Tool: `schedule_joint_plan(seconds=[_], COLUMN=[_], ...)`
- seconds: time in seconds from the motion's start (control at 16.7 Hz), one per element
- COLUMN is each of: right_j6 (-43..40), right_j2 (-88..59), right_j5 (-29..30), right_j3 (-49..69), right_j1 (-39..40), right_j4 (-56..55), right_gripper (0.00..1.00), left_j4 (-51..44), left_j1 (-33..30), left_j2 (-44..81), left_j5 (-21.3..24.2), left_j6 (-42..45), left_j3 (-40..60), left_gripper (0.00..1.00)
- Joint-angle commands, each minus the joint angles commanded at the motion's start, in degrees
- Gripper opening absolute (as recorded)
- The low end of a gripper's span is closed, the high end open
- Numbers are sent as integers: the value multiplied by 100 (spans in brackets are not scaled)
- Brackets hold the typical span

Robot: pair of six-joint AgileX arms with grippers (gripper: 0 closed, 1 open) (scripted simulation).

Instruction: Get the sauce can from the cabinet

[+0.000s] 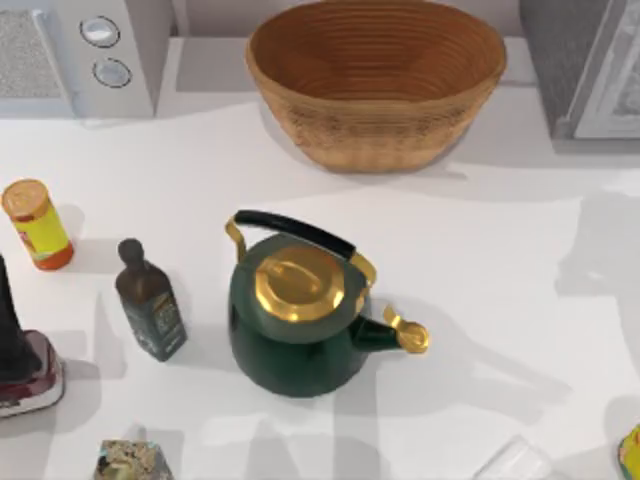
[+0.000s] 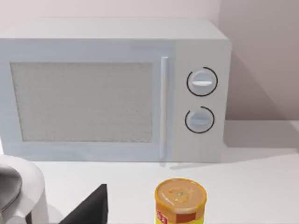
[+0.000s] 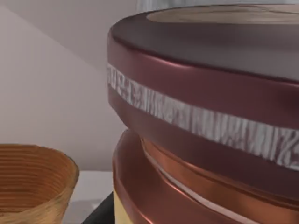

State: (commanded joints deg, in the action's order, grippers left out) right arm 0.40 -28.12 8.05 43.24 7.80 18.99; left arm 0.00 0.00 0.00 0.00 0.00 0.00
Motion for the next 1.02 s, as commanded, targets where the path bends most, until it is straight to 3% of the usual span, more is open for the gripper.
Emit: schedule_joint_plan(seconds=[0.24,0.48,1.02], right_j6=[-19,-34,-29], right_j2=[1353,2389,2783], right_j5=[-394,-688,-800], right_j3=[-2342,-3820,-4325], right_j1=[-366,-658,-762], right_j4=[-916,-1614,-1885], right_gripper=[0,0,0], left_j4=[0,0,0], left_j1=[0,0,0], left_j2=[0,0,0], left_j5=[0,0,0], left_j6=[0,0,0], left_j3=[0,0,0], left_gripper=[100,100,100])
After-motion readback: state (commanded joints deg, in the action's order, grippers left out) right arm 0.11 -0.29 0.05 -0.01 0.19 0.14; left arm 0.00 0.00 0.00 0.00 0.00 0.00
